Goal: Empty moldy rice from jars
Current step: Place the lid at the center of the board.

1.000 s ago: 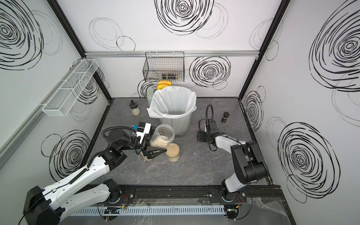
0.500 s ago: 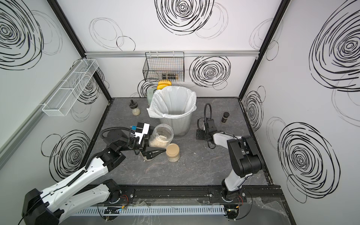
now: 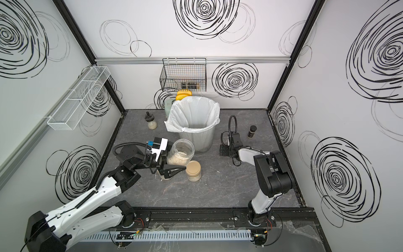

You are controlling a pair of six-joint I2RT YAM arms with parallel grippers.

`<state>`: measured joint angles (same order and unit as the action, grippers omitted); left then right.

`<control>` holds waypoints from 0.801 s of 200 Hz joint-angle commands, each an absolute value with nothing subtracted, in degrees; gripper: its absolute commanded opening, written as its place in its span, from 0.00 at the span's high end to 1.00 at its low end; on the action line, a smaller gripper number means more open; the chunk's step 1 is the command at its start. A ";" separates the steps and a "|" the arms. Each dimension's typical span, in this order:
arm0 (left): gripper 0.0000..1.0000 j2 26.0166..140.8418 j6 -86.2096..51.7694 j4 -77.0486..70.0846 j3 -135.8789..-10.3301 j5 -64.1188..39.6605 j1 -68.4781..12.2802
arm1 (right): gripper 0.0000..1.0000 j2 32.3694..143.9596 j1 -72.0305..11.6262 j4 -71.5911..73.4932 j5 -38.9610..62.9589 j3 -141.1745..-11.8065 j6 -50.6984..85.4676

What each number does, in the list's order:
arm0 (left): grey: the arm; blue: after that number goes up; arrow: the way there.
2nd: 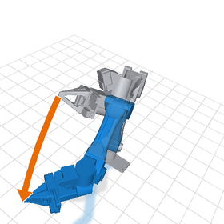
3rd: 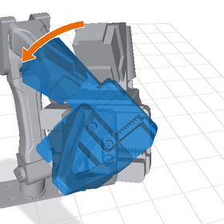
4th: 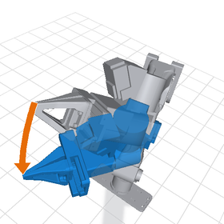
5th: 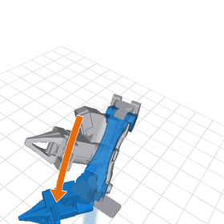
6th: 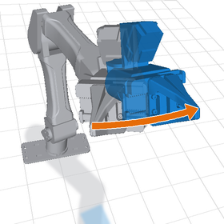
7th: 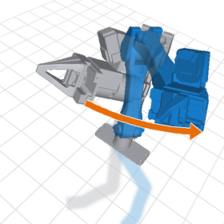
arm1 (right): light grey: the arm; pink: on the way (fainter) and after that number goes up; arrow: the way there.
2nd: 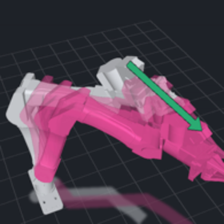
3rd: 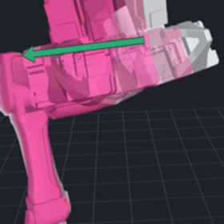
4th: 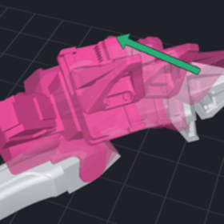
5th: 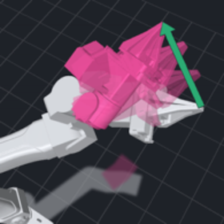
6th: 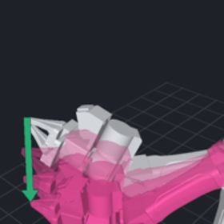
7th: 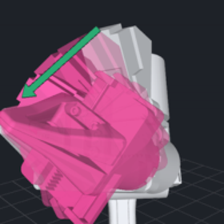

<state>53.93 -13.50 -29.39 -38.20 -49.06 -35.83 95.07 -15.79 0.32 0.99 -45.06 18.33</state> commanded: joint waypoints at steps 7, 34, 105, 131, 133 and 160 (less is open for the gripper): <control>0.53 52.72 -12.76 -34.10 -38.61 -48.34 -35.51 | 0.16 95.47 -15.43 -1.86 2.23 -46.48 19.56; 0.52 52.69 -12.75 -34.10 -38.50 -48.25 -35.51 | 0.11 94.86 -15.38 -1.91 3.29 -46.86 19.91; 0.52 52.45 -12.79 -34.10 -38.23 -48.16 -35.55 | 0.03 94.48 -15.12 -2.64 5.01 -48.14 19.78; 0.52 52.43 -12.55 -34.10 -38.32 -48.09 -35.58 | 0.02 93.54 -15.03 -3.16 5.19 -48.33 19.78; 0.52 52.42 -12.50 -34.10 -38.39 -48.08 -35.53 | 0.02 93.41 -14.98 -3.27 5.21 -48.40 19.82; 0.52 52.93 -12.30 -34.10 -38.89 -48.19 -35.51 | 0.00 90.56 -14.27 -4.91 5.70 -49.53 19.36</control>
<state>53.93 -13.43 -29.12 -37.93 -48.51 -35.83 94.30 -15.07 -2.59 4.95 -47.16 19.29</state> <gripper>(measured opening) 0.887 0.997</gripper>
